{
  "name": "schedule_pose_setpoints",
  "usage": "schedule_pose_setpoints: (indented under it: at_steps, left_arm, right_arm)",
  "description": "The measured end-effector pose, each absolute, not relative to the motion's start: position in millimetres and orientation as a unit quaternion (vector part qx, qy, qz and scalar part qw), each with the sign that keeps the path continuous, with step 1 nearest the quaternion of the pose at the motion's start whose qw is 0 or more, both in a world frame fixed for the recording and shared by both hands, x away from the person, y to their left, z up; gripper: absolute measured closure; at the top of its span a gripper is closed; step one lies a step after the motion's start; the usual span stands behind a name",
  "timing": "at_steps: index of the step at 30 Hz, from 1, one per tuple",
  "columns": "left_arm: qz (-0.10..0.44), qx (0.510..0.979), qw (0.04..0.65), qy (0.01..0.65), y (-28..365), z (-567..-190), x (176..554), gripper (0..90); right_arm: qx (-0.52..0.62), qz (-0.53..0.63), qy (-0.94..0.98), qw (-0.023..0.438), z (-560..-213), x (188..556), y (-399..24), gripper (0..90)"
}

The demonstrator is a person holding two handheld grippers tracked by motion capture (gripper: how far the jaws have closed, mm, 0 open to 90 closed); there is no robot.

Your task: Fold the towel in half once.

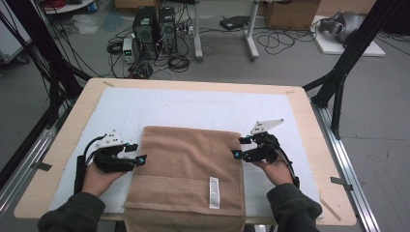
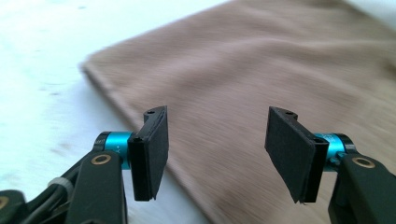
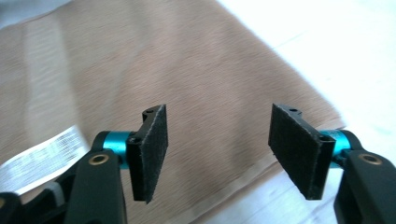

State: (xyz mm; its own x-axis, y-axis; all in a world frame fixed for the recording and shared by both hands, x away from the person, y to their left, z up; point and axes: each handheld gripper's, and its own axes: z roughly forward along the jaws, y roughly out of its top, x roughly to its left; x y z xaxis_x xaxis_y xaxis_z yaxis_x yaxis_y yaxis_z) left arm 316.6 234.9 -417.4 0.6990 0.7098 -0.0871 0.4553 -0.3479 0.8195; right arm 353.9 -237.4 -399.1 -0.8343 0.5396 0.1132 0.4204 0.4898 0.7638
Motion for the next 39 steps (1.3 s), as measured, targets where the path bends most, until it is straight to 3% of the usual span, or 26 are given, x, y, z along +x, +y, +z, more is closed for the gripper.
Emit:
schedule_pose_setpoints:
  at_steps: [10,16,19,22,24,26,27,29,39]
  left_arm:
    - [0.133,0.802,0.413,0.411,230,-442,360,40.6]
    - [0.136,0.801,0.409,0.415,227,-448,364,41.2]
    - [0.144,0.802,0.404,0.415,225,-448,363,43.3]
    - [0.146,0.803,0.401,0.416,225,-447,363,48.3]
    - [0.135,0.805,0.41,0.407,224,-448,362,61.1]
    - [0.113,0.806,0.422,0.398,223,-448,363,73.6]
    - [0.113,0.808,0.42,0.397,222,-448,363,79.1]
    - [0.11,0.812,0.416,0.394,222,-446,364,81.6]
    - [0.18,0.782,0.441,0.403,218,-405,387,83.5]
  right_arm:
    - [0.324,0.381,0.861,0.093,-428,388,-233,29.5]
    - [0.346,0.367,0.86,0.076,-442,398,-236,29.1]
    - [0.344,0.366,0.861,0.083,-442,397,-235,35.7]
    - [0.33,0.365,0.867,0.079,-441,395,-230,51.6]
    - [0.324,0.371,0.868,0.056,-440,394,-227,67.2]
    - [0.317,0.381,0.868,0.033,-441,396,-228,76.0]
    - [0.317,0.382,0.868,0.029,-441,396,-228,78.0]
    - [0.31,0.38,0.871,0.029,-440,397,-228,80.3]
    - [0.307,0.388,0.863,0.1,-392,416,-227,81.3]
